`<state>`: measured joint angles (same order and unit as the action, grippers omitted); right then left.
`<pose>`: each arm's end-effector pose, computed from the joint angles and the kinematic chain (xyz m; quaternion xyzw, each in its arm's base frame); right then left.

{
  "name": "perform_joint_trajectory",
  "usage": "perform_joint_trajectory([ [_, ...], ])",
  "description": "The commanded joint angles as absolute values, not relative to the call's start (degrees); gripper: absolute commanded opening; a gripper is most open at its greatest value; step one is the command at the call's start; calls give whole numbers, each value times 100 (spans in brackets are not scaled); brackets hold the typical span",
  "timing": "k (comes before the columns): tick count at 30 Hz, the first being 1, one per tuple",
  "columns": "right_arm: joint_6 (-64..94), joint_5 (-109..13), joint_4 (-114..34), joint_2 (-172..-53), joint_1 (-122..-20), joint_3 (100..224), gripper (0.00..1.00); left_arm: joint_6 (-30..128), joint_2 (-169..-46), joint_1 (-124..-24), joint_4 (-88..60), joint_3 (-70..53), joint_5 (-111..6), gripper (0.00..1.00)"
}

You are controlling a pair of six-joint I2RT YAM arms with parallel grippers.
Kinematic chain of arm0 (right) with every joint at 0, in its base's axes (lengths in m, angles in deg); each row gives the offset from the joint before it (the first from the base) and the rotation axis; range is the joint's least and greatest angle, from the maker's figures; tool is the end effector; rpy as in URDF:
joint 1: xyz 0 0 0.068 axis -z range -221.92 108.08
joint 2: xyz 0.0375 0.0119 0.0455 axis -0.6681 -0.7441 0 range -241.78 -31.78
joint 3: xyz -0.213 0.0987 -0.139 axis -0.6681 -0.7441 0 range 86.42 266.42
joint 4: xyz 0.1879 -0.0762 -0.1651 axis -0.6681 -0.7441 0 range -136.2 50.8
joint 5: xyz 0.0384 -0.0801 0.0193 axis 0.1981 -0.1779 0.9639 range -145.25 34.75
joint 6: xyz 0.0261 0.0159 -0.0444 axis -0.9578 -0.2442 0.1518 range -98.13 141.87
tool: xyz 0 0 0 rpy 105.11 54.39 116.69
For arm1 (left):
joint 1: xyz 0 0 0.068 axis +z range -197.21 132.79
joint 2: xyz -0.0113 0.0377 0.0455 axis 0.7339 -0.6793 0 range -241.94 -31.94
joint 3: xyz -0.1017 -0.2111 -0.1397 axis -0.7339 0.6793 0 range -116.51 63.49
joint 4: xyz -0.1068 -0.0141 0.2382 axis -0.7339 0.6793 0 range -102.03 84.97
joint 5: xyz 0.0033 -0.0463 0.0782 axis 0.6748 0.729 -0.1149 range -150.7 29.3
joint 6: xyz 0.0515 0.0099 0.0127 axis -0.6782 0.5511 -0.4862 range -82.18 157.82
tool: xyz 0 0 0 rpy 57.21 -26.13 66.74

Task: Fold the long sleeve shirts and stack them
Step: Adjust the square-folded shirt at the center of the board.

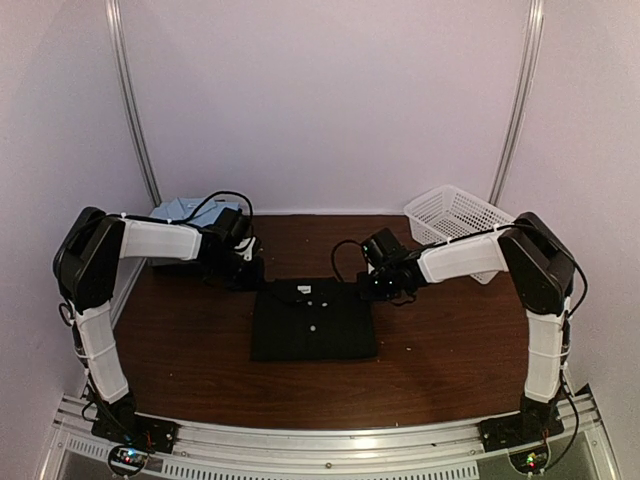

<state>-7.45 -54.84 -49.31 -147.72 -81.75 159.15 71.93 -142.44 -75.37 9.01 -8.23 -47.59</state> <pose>0.3229 0.2695 0.1389 -0.0880 0.9451 0.1813 0.2571 0.3450 -0.1937 0.1601 -0.0201 0.9595 -0.2280 0.1644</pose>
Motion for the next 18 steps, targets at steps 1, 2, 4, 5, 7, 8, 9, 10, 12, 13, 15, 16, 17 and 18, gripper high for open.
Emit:
perform_joint_trajectory([
  [1, -602, -5822, -5138, -14726, -8277, 16173, 30, 7130, -14300, -7534, 705, -937, -4654, 8],
  [2, -579, -5865, -5166, -14739, -8293, 16207, 30, 7130, -14304, -7534, 706, -937, -4646, 8],
  [4, -558, -5889, -5195, -14757, -8313, 16257, 30, 7130, -14309, -7534, 695, -937, -4628, 8],
  [5, -555, -5885, -5209, -14768, -8321, 16273, 30, 7130, -14316, -7534, 691, -937, -4627, 8],
  [7, -555, -5884, -5235, -14802, -8322, 16303, 29, 7130, -14321, -7534, 695, -945, -4621, 8],
  [8, -555, -5872, -5228, -14813, -8327, 16306, 29, 7126, -14326, -7538, 692, -946, -4620, 8],
  [9, -560, -5881, -5234, -14822, -8329, 16306, 29, 7130, -14329, -7541, 692, -946, -4610, 8],
  [10, -562, -5879, -5228, -14830, -8331, 16306, 29, 7130, -14334, -7542, 689, -945, -4608, 8],
  [12, -563, -5884, -5228, -14853, -8323, 16314, 29, 7122, -14340, -7542, 695, -954, -4603, 8],
  [13, -564, -5885, -5237, -14857, -8330, 16315, 28, 7122, -14349, -7542, 691, -954, -4594, 8],
  [15, -563, -5923, -5259, -14869, -8326, 16315, 28, 7120, -14349, -7542, 688, -954, -4586, 7],
  [16, -564, -5969, -5283, -14878, -8324, 16315, 28, 7121, -14348, -7542, 692, -950, -4577, 7],
  [17, -571, -6006, -5299, -14882, -8326, 16322, 28, 7122, -14348, -7542, 687, -946, -4572, 8],
  [18, -566, -6034, -5314, -14892, -8330, 16319, 28, 7122, -14354, -7542, 689, -946, -4568, 8],
])
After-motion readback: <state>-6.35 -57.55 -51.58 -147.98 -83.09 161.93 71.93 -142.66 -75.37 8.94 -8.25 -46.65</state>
